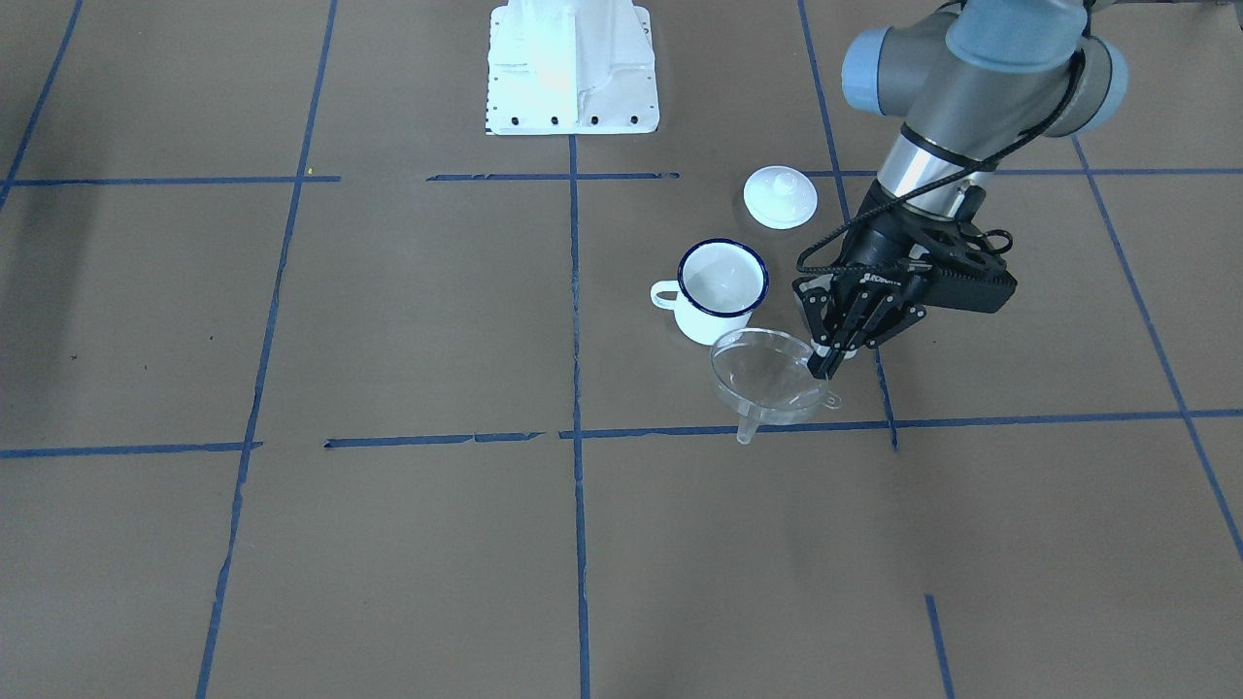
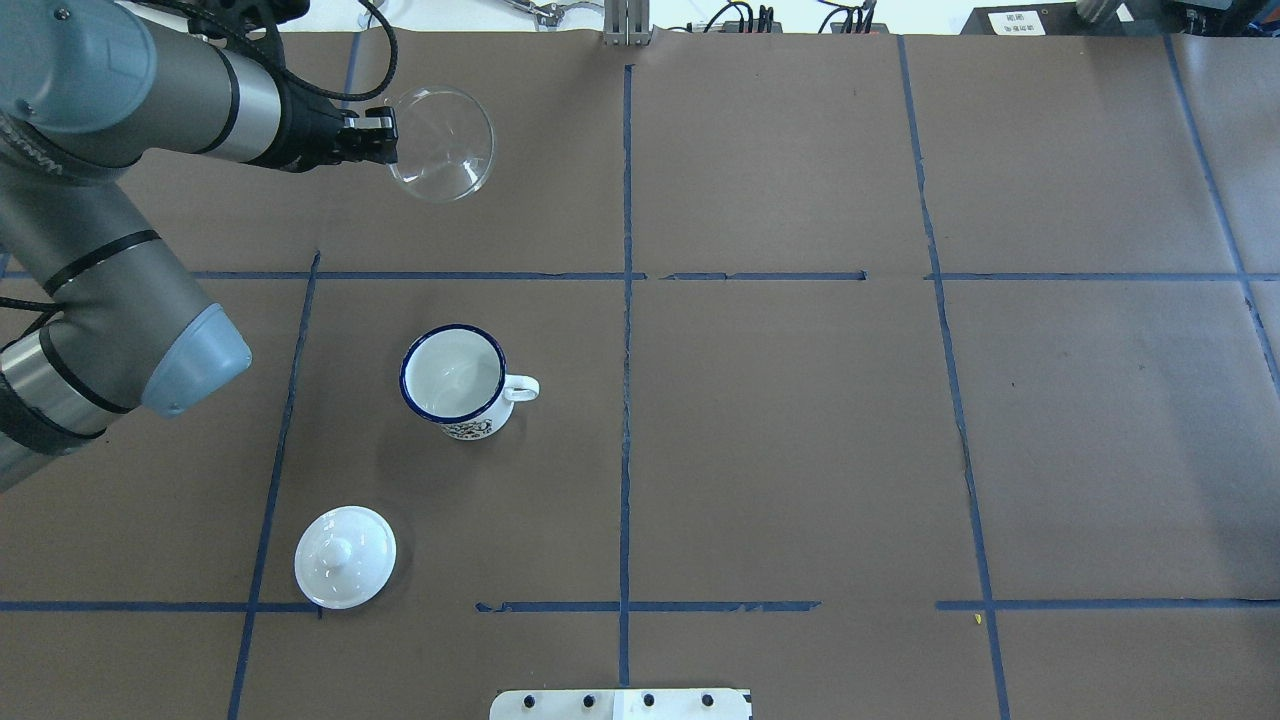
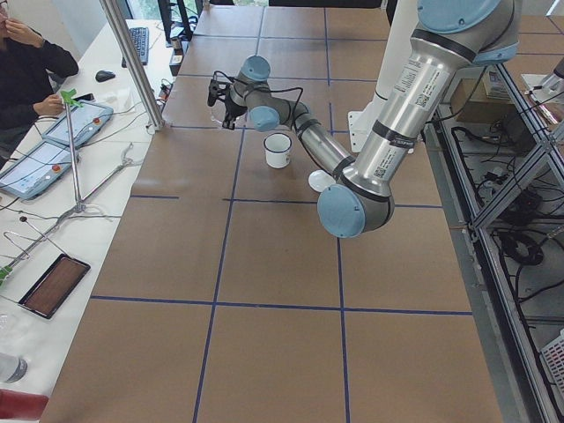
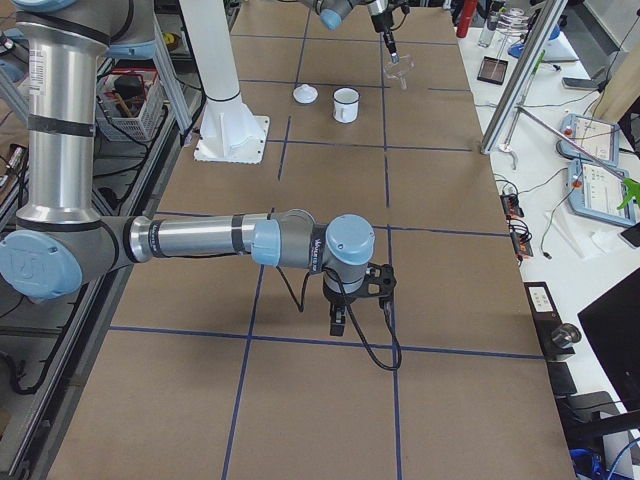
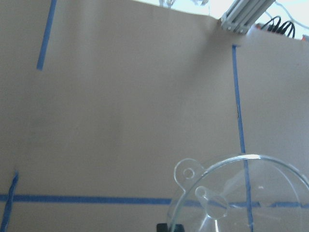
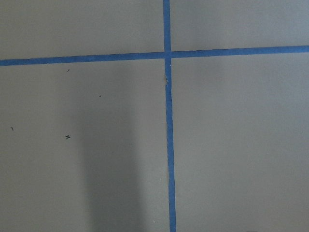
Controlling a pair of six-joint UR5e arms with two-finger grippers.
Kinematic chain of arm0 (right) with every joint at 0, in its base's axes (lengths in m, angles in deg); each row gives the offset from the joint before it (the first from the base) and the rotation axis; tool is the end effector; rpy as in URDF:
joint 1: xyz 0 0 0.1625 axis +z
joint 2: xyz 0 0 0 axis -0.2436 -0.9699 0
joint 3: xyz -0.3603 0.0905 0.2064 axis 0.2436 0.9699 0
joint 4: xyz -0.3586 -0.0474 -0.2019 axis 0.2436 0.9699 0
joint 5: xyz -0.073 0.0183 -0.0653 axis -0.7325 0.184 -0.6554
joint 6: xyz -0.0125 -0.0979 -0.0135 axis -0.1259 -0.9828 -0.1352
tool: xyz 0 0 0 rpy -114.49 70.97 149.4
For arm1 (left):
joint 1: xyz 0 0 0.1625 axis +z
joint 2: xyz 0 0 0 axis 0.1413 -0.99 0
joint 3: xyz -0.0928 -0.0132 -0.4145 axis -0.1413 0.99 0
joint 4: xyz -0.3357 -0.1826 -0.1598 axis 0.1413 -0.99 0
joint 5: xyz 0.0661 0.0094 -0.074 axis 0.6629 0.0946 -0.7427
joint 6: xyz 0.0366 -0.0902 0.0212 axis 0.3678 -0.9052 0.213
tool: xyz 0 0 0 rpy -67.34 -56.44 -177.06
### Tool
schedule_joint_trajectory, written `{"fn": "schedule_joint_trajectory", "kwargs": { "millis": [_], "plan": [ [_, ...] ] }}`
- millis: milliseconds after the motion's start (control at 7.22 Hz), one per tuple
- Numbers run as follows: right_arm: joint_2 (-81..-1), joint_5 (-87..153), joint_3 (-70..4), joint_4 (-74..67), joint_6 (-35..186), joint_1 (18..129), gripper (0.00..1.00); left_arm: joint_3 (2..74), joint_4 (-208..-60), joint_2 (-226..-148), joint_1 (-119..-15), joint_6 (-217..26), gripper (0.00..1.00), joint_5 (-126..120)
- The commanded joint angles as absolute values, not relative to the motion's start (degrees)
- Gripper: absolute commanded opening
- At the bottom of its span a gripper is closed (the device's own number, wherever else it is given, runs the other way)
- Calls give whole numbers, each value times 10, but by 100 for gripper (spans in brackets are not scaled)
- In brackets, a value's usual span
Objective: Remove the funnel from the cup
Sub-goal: 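Carry the funnel with the left gripper away from the robot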
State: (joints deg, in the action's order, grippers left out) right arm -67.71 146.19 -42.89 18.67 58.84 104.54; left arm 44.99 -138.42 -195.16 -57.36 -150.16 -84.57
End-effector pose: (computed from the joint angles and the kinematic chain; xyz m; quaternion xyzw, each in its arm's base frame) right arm 0.0652 -0.4358 0.6162 -0.0189 -0.3897 0.0122 0.9206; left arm 0.3369 -0.5604 0.2542 0.2345 0.5010 -0.1434 0.8206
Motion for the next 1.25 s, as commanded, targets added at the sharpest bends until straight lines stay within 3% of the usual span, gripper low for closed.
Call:
{"fn": "schedule_joint_trajectory", "kwargs": {
  "millis": [0,139,831,1108],
  "plan": [
    [-677,1461,-428,187,588,1045,100,359,-1527,-1954,-512,-1536,0,-648],
    [-677,1461,-429,187,588,1046,100,291,-1603,-1959,-483,-1543,0,-583],
    [-677,1462,-429,187,588,1048,100,141,-1619,-2032,-493,-1585,0,-560],
    [-677,1461,-428,187,588,1048,100,112,-1666,-2033,-495,-1586,0,-555]
  ]
}}
